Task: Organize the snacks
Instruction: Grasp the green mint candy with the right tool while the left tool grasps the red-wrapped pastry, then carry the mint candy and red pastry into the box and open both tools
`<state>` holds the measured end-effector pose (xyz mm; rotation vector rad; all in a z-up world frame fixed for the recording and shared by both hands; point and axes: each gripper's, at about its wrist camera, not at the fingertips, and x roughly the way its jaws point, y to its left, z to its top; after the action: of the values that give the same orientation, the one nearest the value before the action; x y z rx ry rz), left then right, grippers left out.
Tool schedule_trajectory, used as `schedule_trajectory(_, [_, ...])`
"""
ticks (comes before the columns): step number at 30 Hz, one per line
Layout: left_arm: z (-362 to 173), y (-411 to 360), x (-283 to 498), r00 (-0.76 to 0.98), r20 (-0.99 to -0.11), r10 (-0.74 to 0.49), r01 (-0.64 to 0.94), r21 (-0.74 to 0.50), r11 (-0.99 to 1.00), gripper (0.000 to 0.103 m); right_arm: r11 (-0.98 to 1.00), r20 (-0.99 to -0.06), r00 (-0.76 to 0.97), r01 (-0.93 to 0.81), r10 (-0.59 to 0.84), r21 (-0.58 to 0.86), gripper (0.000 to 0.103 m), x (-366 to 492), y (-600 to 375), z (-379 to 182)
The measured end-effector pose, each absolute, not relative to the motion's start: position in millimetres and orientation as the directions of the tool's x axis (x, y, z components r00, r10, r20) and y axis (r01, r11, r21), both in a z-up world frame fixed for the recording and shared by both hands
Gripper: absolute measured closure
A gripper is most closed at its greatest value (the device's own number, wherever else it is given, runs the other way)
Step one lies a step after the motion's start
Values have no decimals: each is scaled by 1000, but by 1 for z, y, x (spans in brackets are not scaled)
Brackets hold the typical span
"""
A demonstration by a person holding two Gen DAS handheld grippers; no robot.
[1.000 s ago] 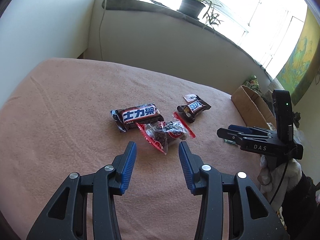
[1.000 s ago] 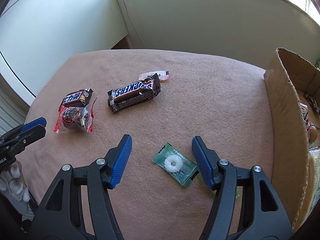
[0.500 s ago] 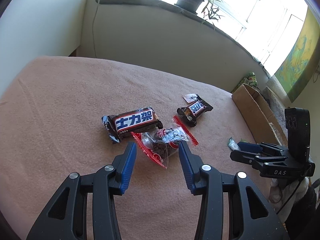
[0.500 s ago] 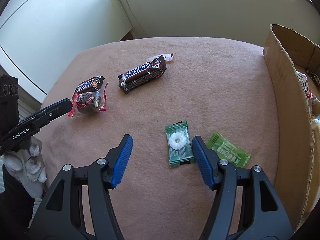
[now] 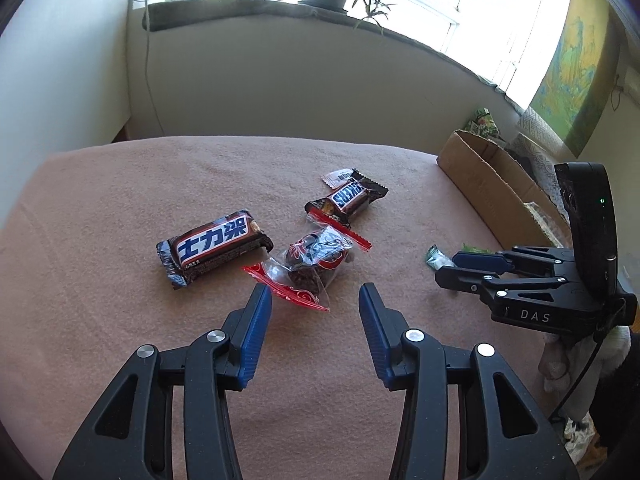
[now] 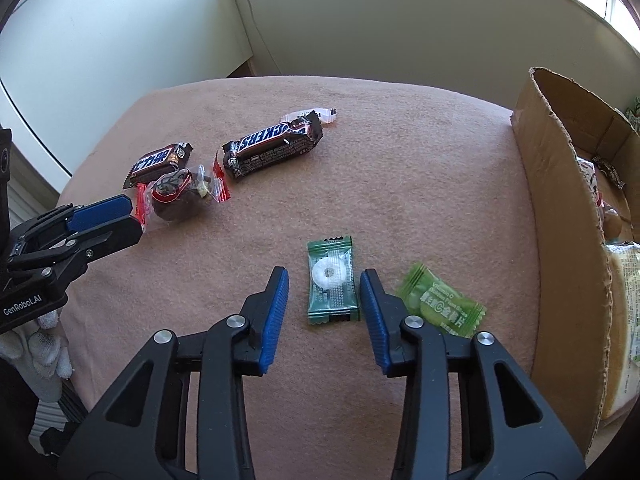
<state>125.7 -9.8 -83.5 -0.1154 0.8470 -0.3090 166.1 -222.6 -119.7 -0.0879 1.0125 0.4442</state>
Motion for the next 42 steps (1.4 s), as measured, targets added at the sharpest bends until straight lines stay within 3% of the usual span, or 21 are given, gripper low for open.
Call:
schedule_trajectory(3, [-76, -9, 129, 647, -708, -282, 221, -180, 959, 52, 911, -835, 461, -397, 300, 109, 64, 166, -224, -120])
schedule_trajectory(11, [-86, -36, 164, 616, -744, -259, 303, -80, 950, 52, 911, -837, 475, -407, 270, 63, 64, 163, -218, -121])
schedule_trajectory(16, [-95, -36, 167, 590, -760, -272, 301, -106, 948, 52, 906, -841, 488, -424, 234, 6, 64, 158, -212, -122])
schedule_trajectory(20, [-100, -34, 165, 586, -767, -260, 280, -109, 954, 52, 901, -840, 499, -432, 213, -29, 71, 157, -208, -122])
schedule_trajectory(21, [-101, -32, 165, 586, -766, -265, 273, -122, 954, 53, 900, -841, 499, -434, 211, -32, 77, 158, -208, -122])
schedule_trajectory(24, [-102, -29, 163, 594, -766, -245, 244, -119, 962, 65, 900, -841, 497, -435, 212, -30, 77, 160, -207, -122])
schedule_trajectory(31, [-101, -26, 151, 616, -751, -237, 223, -123, 967, 70, 911, -831, 503, -412, 239, 13, 78, 158, -215, -120])
schedule_trajectory(42, [-81, -24, 131, 651, -714, -259, 214, -155, 964, 70, 924, -789, 552, -378, 272, 54, 78, 144, -230, -97])
